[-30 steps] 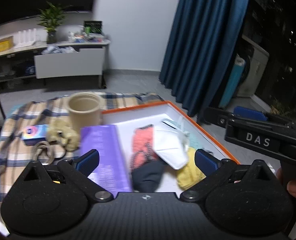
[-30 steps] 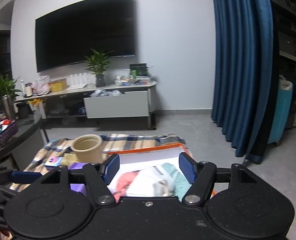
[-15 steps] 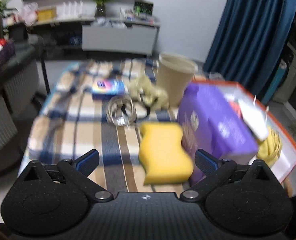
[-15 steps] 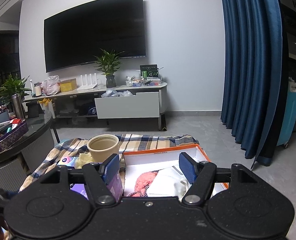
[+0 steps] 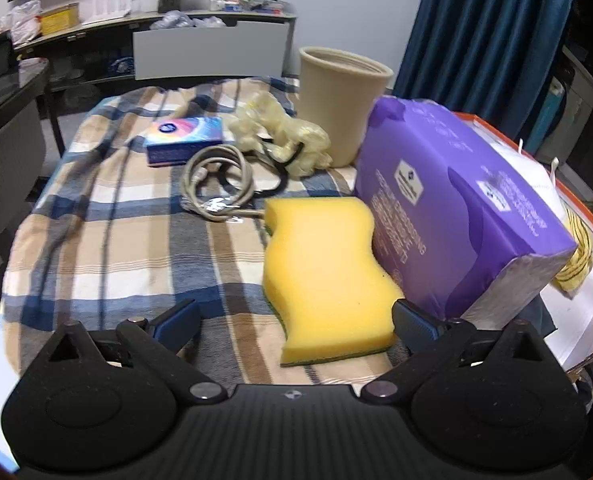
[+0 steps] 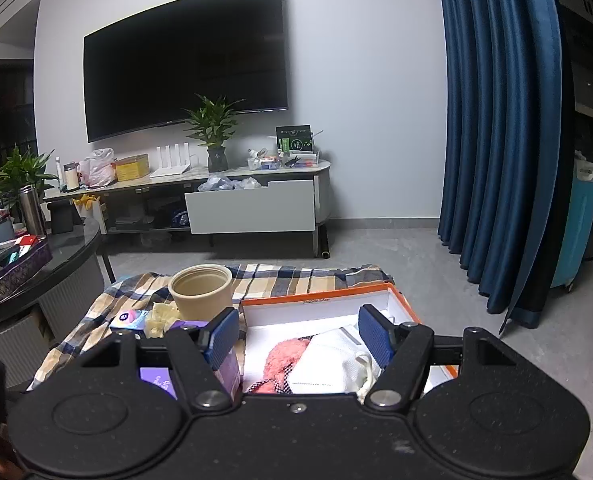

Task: Organize soft objects
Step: 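Grasp the yellow-green sponge with the left gripper and lift it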

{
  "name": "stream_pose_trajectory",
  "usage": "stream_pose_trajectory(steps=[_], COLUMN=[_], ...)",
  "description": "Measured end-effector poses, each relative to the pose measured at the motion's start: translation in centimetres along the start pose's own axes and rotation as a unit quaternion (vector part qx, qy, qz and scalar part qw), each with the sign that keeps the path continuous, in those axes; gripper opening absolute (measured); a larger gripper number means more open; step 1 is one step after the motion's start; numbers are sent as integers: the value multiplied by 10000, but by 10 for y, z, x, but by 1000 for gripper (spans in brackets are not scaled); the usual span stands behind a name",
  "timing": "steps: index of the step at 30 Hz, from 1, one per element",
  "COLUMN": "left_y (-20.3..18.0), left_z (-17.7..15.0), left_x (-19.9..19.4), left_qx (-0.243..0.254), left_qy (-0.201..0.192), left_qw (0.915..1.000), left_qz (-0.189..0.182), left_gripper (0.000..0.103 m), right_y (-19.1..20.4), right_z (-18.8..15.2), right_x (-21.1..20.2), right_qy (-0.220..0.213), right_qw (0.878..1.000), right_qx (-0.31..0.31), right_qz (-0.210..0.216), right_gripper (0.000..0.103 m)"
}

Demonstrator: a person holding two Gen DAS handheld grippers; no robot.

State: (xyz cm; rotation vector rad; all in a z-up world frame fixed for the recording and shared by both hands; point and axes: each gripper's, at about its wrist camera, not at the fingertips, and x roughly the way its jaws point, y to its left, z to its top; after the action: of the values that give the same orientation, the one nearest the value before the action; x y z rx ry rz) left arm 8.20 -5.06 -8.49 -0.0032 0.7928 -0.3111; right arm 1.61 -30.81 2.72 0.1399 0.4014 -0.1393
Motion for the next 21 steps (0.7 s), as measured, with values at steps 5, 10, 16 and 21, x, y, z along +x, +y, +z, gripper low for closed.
stream_pose_trajectory(steps=[5,10,16,21], left_y=[4,28,70,66], left_z=[1,10,15,17], left_x=[-26,-59,-82,-97], left_qx=[60,-235,-881,-987], left_qy=[-285,-796,-989,-1437], left_qw=[9992,9907,9734,9716], left_qz=[275,1079,1867,1599], left_gripper=[103,103,103,103], right_y=[-6,-4,1,6], right_z=[-1,-2,-2,1], right_x=[0,-1,-4,-3], right_qy=[-19,-26,-61,-76], right_qw=[10000,10000,9999,9998], right_qx=[65,86,23,-2], right_qz=[-30,13,111,163], right_gripper=[79,79,79,79])
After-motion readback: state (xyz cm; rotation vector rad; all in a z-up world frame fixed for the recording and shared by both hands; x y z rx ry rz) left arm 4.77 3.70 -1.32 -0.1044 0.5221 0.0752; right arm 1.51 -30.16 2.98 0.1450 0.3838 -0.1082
